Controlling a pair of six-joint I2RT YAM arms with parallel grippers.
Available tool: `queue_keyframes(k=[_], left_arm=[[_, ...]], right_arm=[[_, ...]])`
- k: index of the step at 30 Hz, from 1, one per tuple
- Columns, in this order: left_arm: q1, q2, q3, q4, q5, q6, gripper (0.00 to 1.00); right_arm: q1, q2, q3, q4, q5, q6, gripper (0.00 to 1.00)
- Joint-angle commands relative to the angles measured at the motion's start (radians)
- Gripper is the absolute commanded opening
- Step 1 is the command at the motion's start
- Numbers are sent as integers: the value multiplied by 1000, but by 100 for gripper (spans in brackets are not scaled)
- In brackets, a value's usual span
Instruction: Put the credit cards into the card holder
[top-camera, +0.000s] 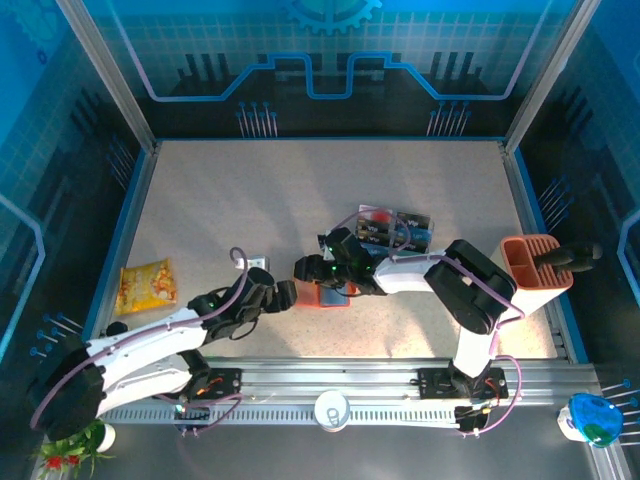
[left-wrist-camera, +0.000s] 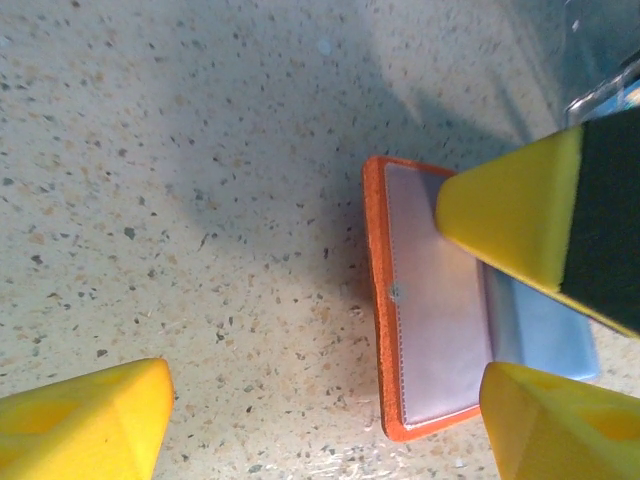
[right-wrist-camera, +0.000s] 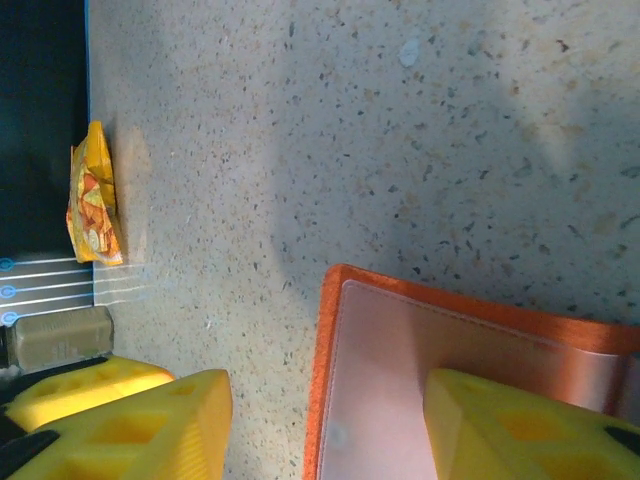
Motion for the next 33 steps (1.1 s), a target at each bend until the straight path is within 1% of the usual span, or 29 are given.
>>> queue_keyframes(k=[1, 15, 18, 21, 23, 26, 30, 33], left_arm=[[7, 58, 36, 36, 45, 43, 81], [7, 231, 97, 80, 55, 71, 81], [8, 266, 111, 73, 43, 78, 81], [7, 294, 122, 48, 19, 77, 81], [7, 310, 128, 30, 3, 76, 81], [6, 328, 129, 24, -9, 77, 80], [6, 348, 131, 22, -13, 69, 80], [5, 351, 130, 16, -19, 67, 80]], right_arm=[[-14, 21, -41, 78, 4, 52, 54], [-34, 4, -102, 213, -18, 108, 54], [-38, -5, -108, 239, -27, 116, 54], [-47, -46, -110, 236, -36, 101, 54], [-55, -93, -102, 186, -38, 67, 54], [-71, -185, -71, 47, -32, -26, 54], [-102, -295, 2, -230, 5, -204, 54], [-131, -354, 85, -461, 70, -372, 55]])
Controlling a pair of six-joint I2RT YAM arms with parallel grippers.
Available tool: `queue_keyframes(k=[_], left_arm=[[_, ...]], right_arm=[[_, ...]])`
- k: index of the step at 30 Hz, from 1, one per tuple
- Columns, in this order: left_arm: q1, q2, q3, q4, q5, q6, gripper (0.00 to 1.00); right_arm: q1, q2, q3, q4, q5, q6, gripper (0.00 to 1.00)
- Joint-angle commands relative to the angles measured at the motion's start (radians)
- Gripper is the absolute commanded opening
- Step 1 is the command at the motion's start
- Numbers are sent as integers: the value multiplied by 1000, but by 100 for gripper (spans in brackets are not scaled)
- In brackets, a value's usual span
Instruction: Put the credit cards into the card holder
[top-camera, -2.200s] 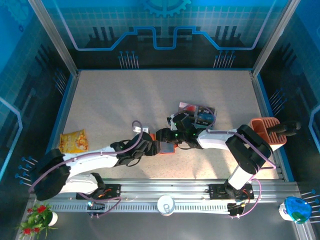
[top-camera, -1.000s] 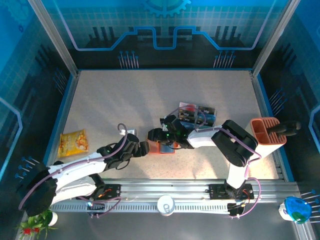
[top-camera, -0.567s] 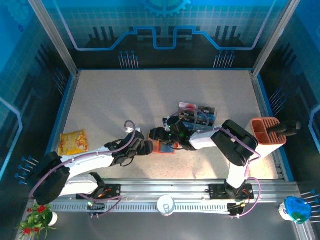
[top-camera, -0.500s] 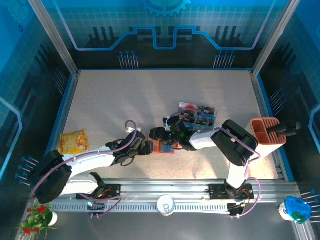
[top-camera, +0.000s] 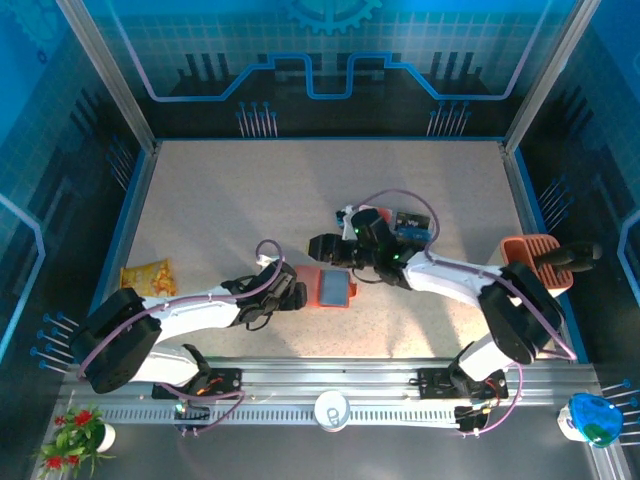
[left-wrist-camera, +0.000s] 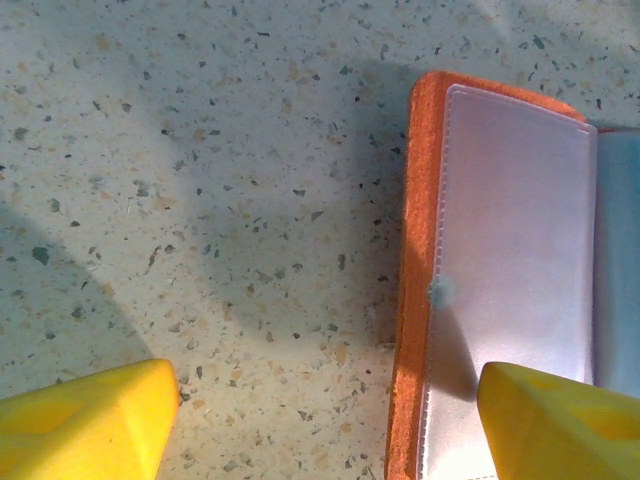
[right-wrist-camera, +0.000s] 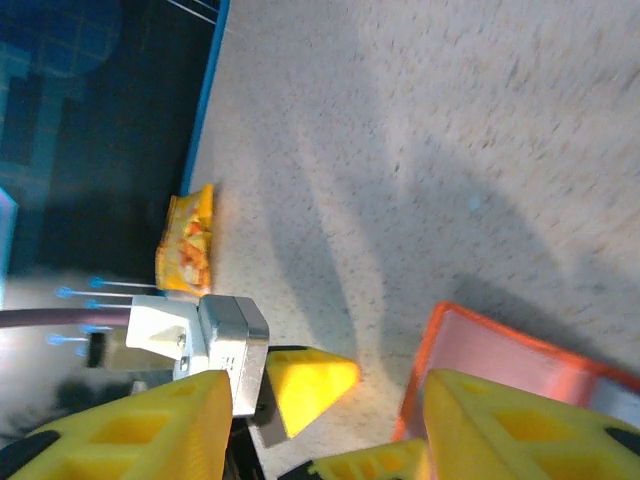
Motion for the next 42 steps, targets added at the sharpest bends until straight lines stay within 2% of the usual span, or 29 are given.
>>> queue_keyframes(k=[1, 4, 7, 13, 28, 42], left_arm=[[3, 18, 17, -32, -30, 11, 80], [4, 13, 14, -30, -33, 4, 80], [3, 13, 14, -34, -38, 3, 80], [4, 26, 23, -44, -44, 12, 80], [4, 62, 27, -36, -34, 15, 80], [3, 64, 8, -13, -17, 6, 80]], right_arm=[[-36, -62, 100, -353, 94, -267, 55], [-57, -64, 187, -558, 186, -465, 55], [-75, -39, 251, -692, 264, -618, 55], [-87, 31, 316, -796, 367, -769, 54], [-85, 198, 387, -833, 560, -901, 43], [-85, 266, 381, -803, 609, -930, 37]])
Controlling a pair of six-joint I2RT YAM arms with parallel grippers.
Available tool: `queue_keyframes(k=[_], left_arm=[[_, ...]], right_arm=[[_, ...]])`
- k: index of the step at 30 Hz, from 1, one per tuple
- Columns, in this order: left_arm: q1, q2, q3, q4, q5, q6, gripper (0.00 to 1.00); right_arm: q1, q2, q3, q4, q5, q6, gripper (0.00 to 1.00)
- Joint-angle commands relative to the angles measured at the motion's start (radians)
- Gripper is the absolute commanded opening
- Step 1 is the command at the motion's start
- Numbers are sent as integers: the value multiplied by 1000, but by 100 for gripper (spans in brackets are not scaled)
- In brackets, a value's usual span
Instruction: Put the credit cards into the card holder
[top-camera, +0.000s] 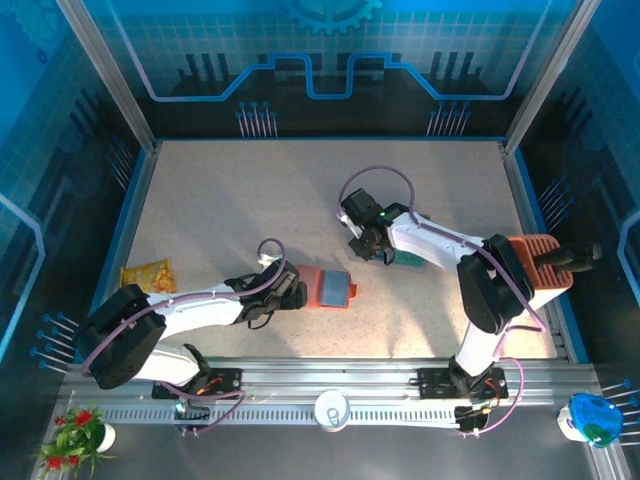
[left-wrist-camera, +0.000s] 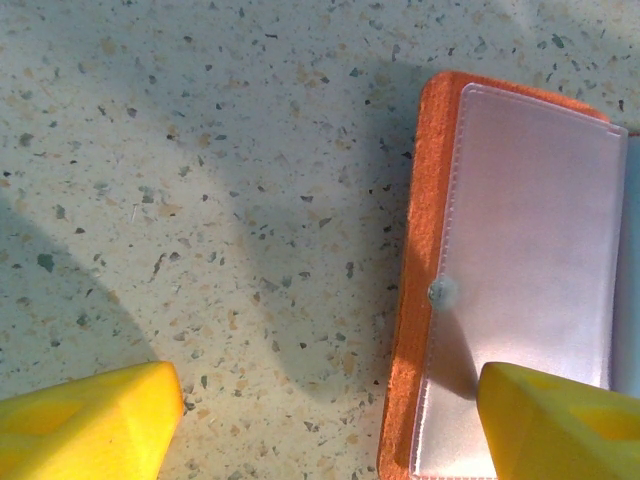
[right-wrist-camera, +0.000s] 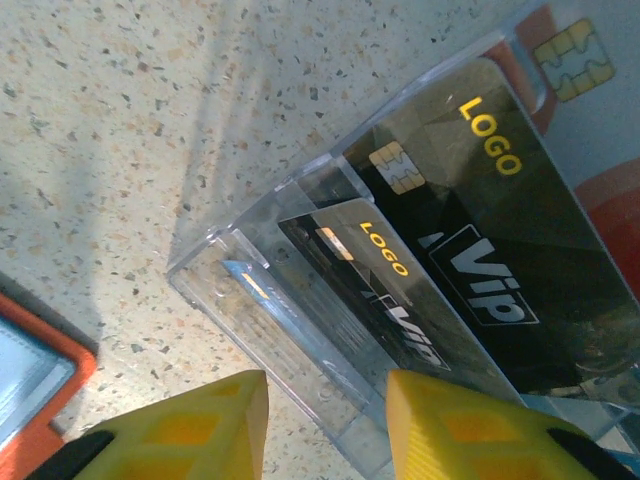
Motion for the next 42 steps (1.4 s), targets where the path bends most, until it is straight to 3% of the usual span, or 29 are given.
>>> queue_keyframes(k=[1, 16, 42], left_arm=[[4, 32, -16, 5, -3, 6, 80], [4, 32, -24, 18, 3, 3, 80], [4, 40, -30, 38, 16, 5, 79]], right_arm=[[-7, 25, 12, 1, 27, -18, 37], [19, 63, 14, 4, 65, -38, 24], [28, 14, 24, -16, 68, -38, 30]])
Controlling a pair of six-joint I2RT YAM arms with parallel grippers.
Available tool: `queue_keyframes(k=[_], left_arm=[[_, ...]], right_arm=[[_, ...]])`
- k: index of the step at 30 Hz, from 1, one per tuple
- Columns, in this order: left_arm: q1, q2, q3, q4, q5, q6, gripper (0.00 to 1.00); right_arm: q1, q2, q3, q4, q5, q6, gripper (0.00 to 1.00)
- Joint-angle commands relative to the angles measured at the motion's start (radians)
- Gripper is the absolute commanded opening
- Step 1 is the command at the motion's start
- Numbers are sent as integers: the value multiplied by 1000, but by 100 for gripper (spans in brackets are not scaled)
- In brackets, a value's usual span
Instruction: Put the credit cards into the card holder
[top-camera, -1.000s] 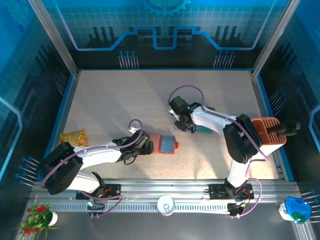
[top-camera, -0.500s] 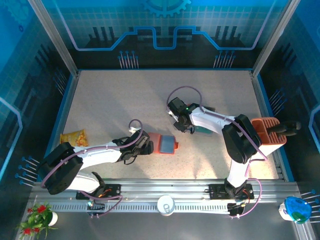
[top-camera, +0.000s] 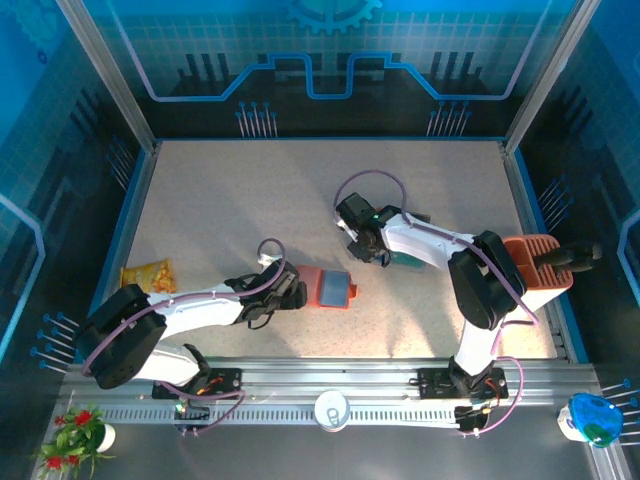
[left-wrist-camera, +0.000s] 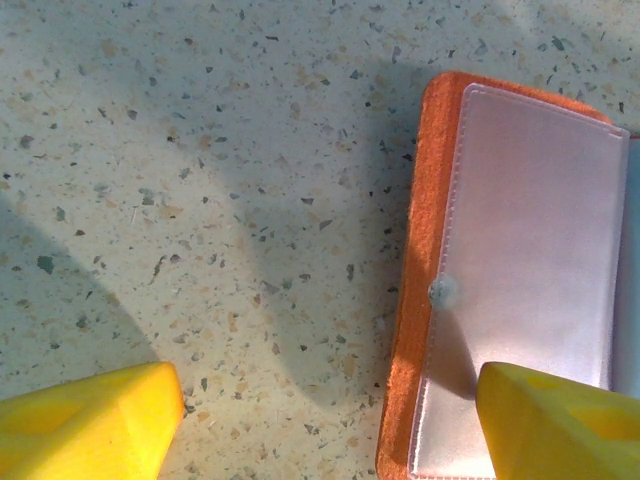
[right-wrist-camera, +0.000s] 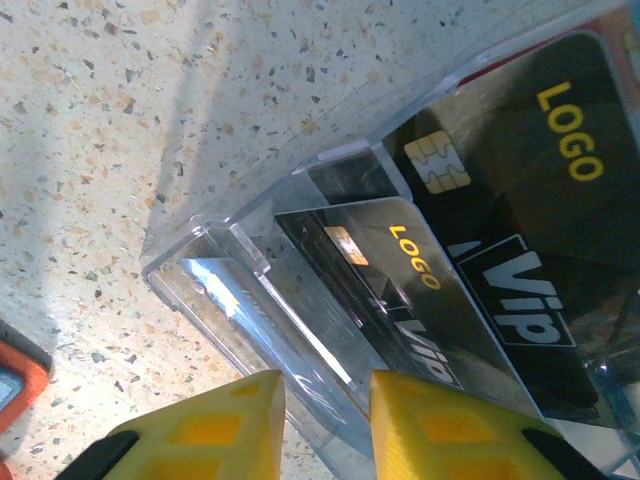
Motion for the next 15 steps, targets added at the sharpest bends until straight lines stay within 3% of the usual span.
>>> queue_keyframes(k=[1, 6, 12, 15], left_arm=[[3, 39, -26, 31, 16, 5, 79], [4, 39, -26, 30, 16, 5, 79], [4, 39, -29, 31, 16, 5, 79], [3, 38, -29, 31, 18, 5, 79]], right_arm=[[8, -23, 20, -22, 5, -6, 30], [7, -15, 18, -23, -3, -3, 25], [8, -29, 24, -25, -26, -17, 9], [11, -48, 17, -18, -49, -42, 7]])
